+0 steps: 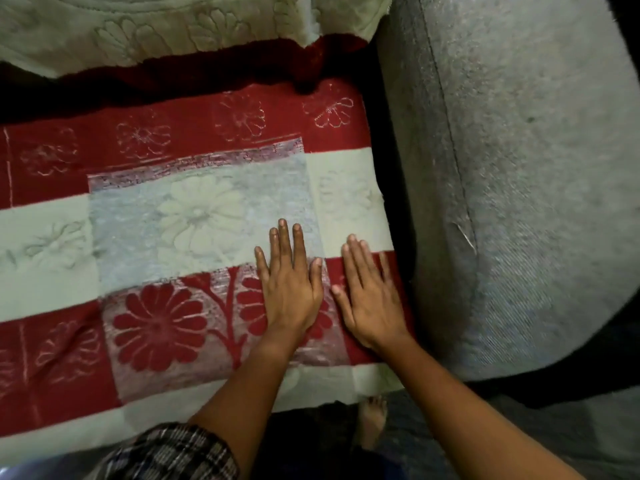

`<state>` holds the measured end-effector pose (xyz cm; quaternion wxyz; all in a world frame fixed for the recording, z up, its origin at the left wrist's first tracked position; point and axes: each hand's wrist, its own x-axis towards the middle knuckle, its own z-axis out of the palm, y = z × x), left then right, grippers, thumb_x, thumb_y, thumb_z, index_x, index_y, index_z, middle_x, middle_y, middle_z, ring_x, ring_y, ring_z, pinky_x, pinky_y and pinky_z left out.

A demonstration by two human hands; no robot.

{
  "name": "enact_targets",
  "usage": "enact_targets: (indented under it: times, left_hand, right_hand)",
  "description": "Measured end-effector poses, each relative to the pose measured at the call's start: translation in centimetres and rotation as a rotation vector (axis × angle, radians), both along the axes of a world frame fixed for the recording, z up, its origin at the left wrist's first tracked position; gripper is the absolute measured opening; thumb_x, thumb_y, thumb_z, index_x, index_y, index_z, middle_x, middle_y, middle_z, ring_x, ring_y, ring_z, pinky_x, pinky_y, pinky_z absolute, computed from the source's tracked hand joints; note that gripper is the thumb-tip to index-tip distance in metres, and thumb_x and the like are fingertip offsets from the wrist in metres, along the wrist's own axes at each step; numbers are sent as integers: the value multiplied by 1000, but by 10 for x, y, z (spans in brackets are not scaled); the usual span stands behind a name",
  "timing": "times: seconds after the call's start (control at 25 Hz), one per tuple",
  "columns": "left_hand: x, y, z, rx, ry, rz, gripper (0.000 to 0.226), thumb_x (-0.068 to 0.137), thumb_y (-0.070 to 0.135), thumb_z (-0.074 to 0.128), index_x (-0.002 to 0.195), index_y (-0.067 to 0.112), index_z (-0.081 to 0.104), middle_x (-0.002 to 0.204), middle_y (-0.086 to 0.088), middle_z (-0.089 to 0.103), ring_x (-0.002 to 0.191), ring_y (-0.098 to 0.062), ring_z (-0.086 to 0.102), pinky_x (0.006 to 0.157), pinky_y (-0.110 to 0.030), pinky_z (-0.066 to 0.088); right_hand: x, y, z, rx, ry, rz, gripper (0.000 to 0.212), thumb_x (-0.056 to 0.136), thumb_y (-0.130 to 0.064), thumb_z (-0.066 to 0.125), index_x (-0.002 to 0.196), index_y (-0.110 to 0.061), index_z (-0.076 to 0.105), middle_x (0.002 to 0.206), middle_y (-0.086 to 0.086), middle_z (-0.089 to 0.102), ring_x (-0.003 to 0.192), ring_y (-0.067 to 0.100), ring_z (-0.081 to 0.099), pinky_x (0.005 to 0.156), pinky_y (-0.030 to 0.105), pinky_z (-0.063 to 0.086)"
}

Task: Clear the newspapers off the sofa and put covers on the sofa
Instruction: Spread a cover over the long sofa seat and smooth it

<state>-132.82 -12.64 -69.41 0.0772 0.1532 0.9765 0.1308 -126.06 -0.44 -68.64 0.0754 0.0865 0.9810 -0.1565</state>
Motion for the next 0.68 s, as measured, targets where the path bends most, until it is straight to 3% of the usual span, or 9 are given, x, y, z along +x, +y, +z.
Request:
enact_targets:
  times: [0.2,0.28,0.4,0.56,0.68]
  left_hand:
    - [80,12,2,-8,1,39,60,96,39,24,147,10,12,155,-13,14,143,-23,6,114,-44,-7]
    - [106,16,2,-20,13,50,60,96,40,21,147,11,9,155,-13,12,143,-22,4,114,-43,-8]
    - [129,25,1,-41,-3,111,60,96,43,11,148,15,4,155,-8,-1,144,-20,-4,113,-40,-14]
    - [133,37,5,-4,-107,137,61,94,45,3,146,17,-11,151,-5,-22,141,-19,-21,110,-35,-26]
    - [142,35,13,39,-181,52,57,99,41,14,143,21,-17,149,-3,-26,139,-19,-23,113,-37,-18]
  right_hand:
    - [60,5,6,-74,11,-24,61,94,-31,30,145,-1,15,153,10,12,142,17,6,116,32,-2]
    - [84,4,7,-71,12,91,60,94,-28,31,145,-3,15,154,10,13,142,17,8,116,31,1]
    - [108,13,6,-78,-41,213,58,96,-28,22,148,-8,6,156,5,0,144,16,-4,118,33,-1]
    - [116,11,13,-182,-88,87,60,97,-13,27,147,-9,-7,147,-2,-24,137,12,-23,111,24,-16]
    - [140,19,17,-122,-99,190,66,92,-4,33,145,-4,-6,147,5,-21,140,21,-16,113,29,-11]
